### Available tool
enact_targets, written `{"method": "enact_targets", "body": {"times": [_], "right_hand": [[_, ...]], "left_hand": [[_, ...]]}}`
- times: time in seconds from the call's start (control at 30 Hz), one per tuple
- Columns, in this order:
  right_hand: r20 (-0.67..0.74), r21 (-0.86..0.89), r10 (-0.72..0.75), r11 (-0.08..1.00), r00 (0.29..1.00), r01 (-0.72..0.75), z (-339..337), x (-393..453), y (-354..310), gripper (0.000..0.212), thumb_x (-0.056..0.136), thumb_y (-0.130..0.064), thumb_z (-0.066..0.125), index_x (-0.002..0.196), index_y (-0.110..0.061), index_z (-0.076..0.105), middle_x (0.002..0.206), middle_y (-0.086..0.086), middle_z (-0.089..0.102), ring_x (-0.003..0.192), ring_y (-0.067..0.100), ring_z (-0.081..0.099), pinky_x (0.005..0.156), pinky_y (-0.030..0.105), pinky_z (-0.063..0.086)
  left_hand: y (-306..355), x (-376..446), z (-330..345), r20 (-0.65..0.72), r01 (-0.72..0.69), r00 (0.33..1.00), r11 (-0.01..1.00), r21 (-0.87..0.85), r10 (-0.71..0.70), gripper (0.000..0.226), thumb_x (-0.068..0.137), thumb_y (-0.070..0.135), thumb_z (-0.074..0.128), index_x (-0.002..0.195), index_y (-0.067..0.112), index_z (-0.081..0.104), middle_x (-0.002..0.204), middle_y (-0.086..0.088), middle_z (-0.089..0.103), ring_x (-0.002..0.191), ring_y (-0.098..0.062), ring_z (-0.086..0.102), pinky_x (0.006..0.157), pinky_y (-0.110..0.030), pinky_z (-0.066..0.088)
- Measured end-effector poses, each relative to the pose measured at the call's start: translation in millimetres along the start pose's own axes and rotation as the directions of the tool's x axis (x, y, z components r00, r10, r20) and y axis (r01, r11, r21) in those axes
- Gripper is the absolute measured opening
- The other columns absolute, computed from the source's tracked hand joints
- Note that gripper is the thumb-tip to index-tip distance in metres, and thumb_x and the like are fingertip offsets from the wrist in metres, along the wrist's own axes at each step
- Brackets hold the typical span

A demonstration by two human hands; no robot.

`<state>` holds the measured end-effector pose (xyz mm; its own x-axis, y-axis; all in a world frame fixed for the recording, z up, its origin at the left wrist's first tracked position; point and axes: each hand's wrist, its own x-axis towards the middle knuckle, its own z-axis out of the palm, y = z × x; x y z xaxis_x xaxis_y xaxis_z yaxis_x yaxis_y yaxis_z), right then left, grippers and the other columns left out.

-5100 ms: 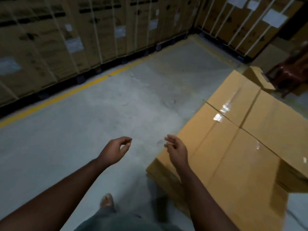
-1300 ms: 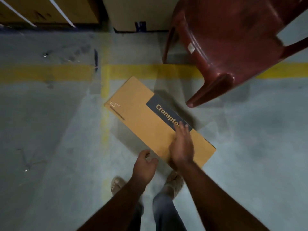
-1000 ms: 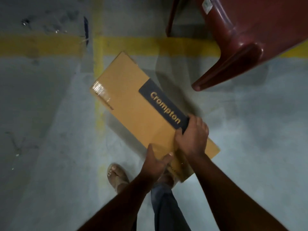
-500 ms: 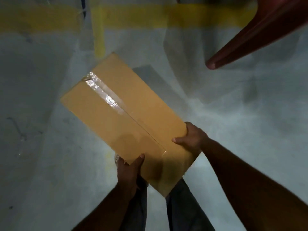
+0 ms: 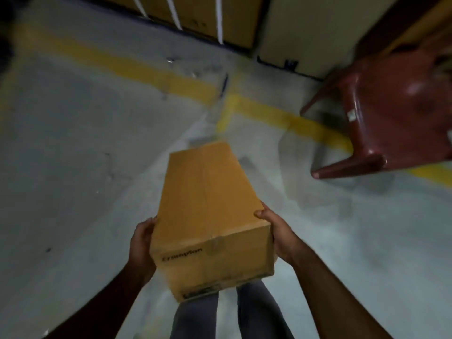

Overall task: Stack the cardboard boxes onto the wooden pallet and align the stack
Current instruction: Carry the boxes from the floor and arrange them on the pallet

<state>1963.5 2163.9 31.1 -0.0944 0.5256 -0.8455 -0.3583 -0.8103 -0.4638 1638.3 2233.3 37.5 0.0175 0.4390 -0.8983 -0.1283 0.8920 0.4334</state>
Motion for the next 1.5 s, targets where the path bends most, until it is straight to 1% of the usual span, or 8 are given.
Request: {"method": "enact_targets", "body": {"times": [0.2,0.33,0.5,0.77,0.9,1.0,1.17,1.5], "right_hand": [[0.09,-0.13,-0.1,0.985,0.991,0.111,99,-117,-69,0.072,0.085,-0.084,0.054,0.135,-0.034,0.067,0.134,0.009,0.071,0.123,0.028,0.068,0.095,0.043,0.059],[0.218,-0.412,-0.17,0.876,0.961,0.248,152,-164,-91,0.096,0.065,-0.084,0.077,0.147,-0.043,0.049,0.137,-0.007,0.068,0.12,0.013,0.069,0.097,0.038,0.056],[0.341,-0.496,-0.156,0.808,0.927,0.318,228,-211,-92,0.092,0.052,-0.085,0.082,0.133,-0.047,0.061,0.12,-0.01,0.076,0.106,0.014,0.075,0.086,0.041,0.062],[0.491,-0.652,-0.083,0.625,0.867,0.429,365,-252,-59,0.088,0.044,-0.088,0.081,0.121,-0.047,0.069,0.113,-0.01,0.078,0.099,0.016,0.077,0.083,0.041,0.061],[0.584,-0.741,-0.071,0.358,0.809,0.567,443,-266,-28,0.086,0.051,-0.091,0.071,0.119,-0.038,0.073,0.103,-0.013,0.078,0.093,0.012,0.075,0.07,0.029,0.055],[0.643,-0.74,-0.042,0.225,0.765,0.634,508,-270,10,0.052,0.071,-0.079,0.07,0.102,-0.037,0.072,0.107,-0.011,0.074,0.095,0.011,0.07,0.077,0.032,0.055],[0.691,-0.708,-0.026,0.179,0.722,0.683,622,-275,96,0.055,0.092,-0.067,0.062,0.13,-0.028,0.068,0.119,-0.009,0.069,0.114,0.019,0.064,0.108,0.045,0.049],[0.728,-0.679,0.066,0.203,0.682,0.706,819,-319,253,0.057,0.075,-0.065,0.062,0.118,-0.028,0.072,0.113,-0.011,0.07,0.11,0.019,0.064,0.097,0.043,0.05]], "left_hand": [[46,-150,-36,0.033,-0.131,0.99,0.978,-0.164,0.138,0.087,0.09,0.08,0.039,0.123,0.006,0.073,0.113,-0.029,0.072,0.102,-0.041,0.072,0.082,-0.048,0.061],[44,-232,-76,-0.098,-0.341,0.94,0.902,-0.267,0.326,0.082,0.086,0.081,0.042,0.115,0.013,0.078,0.108,-0.025,0.075,0.094,-0.037,0.076,0.074,-0.045,0.063],[10,-320,-114,-0.337,-0.51,0.843,0.821,-0.256,0.419,0.074,0.081,0.065,0.061,0.126,0.006,0.068,0.118,-0.029,0.069,0.104,-0.04,0.065,0.105,-0.06,0.046],[-66,-404,-189,-0.586,-0.611,0.747,0.672,-0.419,0.314,0.043,0.073,0.065,0.059,0.079,0.025,0.074,0.081,-0.007,0.071,0.073,-0.025,0.067,0.078,-0.04,0.049],[-111,-416,-238,-0.678,-0.679,0.693,0.537,-0.501,0.243,0.036,0.079,0.057,0.053,0.07,0.028,0.074,0.072,-0.001,0.071,0.062,-0.019,0.067,0.065,-0.032,0.051],[-140,-423,-286,-0.71,-0.709,0.67,0.472,-0.524,0.217,0.037,0.081,0.058,0.051,0.076,0.027,0.072,0.075,-0.004,0.07,0.066,-0.02,0.067,0.067,-0.034,0.051],[-180,-439,-385,-0.745,-0.738,0.65,0.36,-0.571,0.15,0.039,0.083,0.055,0.053,0.08,0.026,0.077,0.08,-0.007,0.073,0.069,-0.024,0.07,0.065,-0.032,0.056],[-241,-515,-577,-0.831,-0.817,0.556,0.186,-0.546,-0.001,0.036,0.065,0.054,0.07,0.088,0.027,0.079,0.087,-0.007,0.075,0.077,-0.026,0.072,0.077,-0.04,0.055]]}}
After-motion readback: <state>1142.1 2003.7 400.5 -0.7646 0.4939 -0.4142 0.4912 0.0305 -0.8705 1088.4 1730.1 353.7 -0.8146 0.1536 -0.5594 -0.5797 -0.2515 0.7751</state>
